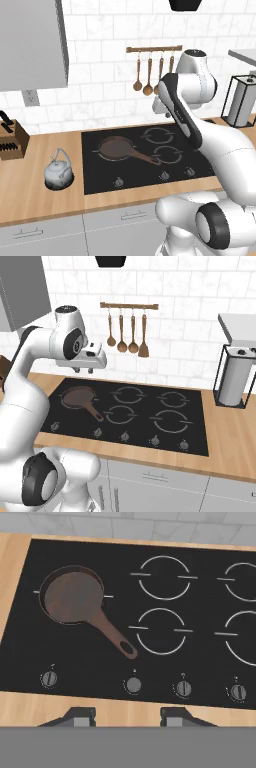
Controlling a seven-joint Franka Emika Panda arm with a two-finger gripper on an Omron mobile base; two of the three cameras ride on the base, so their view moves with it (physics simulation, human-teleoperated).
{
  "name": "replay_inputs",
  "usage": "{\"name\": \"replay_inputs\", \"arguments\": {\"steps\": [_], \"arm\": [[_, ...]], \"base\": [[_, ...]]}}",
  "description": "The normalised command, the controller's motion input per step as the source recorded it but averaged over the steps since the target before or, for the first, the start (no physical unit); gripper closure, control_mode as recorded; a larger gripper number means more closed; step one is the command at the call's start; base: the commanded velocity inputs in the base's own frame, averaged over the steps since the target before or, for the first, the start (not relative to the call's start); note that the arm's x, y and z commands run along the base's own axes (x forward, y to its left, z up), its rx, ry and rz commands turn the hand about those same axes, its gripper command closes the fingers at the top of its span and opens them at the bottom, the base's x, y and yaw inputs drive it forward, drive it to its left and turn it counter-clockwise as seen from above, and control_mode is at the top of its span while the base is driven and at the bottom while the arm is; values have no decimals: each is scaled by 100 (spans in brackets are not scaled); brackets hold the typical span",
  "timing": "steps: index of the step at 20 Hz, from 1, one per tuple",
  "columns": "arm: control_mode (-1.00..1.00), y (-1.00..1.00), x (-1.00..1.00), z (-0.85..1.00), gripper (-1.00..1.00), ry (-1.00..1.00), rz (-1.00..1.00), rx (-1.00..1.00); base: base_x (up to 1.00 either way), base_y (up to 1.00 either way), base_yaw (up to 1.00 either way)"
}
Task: Pick the kettle from the counter and place it on a stove burner. Then turn the burner on.
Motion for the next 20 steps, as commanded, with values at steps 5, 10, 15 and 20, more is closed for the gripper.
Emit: {"name": "replay_inputs", "arguments": {"steps": [5,10,15,20], "arm": [[-100,49,0,-3,-100,0,0,0],[-100,85,4,-27,-100,0,10,2],[-100,97,21,-45,-100,0,14,3],[-100,100,33,-42,-100,3,12,1]], "base": [[0,0,0],[0,0,0],[0,0,0],[0,0,0]]}}
